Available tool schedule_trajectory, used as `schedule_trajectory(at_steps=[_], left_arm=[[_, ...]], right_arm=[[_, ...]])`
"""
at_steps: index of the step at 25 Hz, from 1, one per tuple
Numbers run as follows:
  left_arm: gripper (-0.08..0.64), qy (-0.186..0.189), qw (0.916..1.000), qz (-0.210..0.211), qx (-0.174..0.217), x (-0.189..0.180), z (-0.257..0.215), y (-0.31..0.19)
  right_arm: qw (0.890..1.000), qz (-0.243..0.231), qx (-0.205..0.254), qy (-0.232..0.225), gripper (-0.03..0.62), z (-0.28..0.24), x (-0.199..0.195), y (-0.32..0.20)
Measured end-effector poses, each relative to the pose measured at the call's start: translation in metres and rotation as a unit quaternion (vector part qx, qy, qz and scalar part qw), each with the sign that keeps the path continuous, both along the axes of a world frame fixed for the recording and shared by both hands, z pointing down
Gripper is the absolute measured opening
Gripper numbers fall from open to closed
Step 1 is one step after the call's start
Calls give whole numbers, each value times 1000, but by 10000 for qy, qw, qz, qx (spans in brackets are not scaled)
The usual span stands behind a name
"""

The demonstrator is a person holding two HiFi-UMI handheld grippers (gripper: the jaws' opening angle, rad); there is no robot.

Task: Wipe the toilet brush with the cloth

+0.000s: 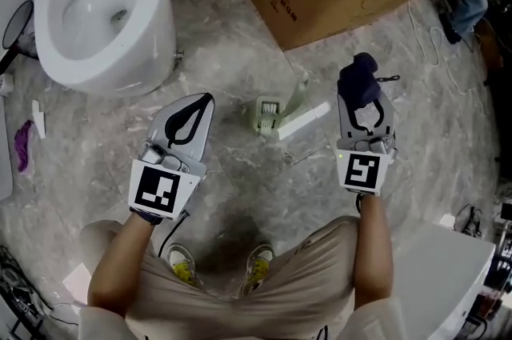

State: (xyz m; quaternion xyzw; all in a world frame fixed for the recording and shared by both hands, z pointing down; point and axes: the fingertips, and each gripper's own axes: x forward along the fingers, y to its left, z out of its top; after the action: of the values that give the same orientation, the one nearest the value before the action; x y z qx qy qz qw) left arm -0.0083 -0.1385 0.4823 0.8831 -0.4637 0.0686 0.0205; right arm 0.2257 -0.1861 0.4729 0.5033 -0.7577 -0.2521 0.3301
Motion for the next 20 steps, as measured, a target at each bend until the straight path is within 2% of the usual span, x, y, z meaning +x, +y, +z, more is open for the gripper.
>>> schedule_trajectory(at_steps=[2, 7, 11, 14, 20], left_arm=[[2, 4, 9999, 71, 124, 6, -4, -1], [2, 204, 9994, 244, 107, 20, -9, 1], [2, 217, 9992, 319, 73, 23, -7, 3], [2, 228, 9994, 220, 102, 17, -7, 2], [2, 309, 9992, 268, 1, 10, -5, 3]], right_arm=[[9995, -66, 132, 281, 178, -3, -12, 2], [9977, -291, 369, 485, 178, -15, -38, 4], [9985, -488, 125, 207, 178, -14, -50, 8], [9980, -600, -190, 94, 176, -2, -53, 9], [9955, -708, -558, 290, 176, 14, -55, 18]])
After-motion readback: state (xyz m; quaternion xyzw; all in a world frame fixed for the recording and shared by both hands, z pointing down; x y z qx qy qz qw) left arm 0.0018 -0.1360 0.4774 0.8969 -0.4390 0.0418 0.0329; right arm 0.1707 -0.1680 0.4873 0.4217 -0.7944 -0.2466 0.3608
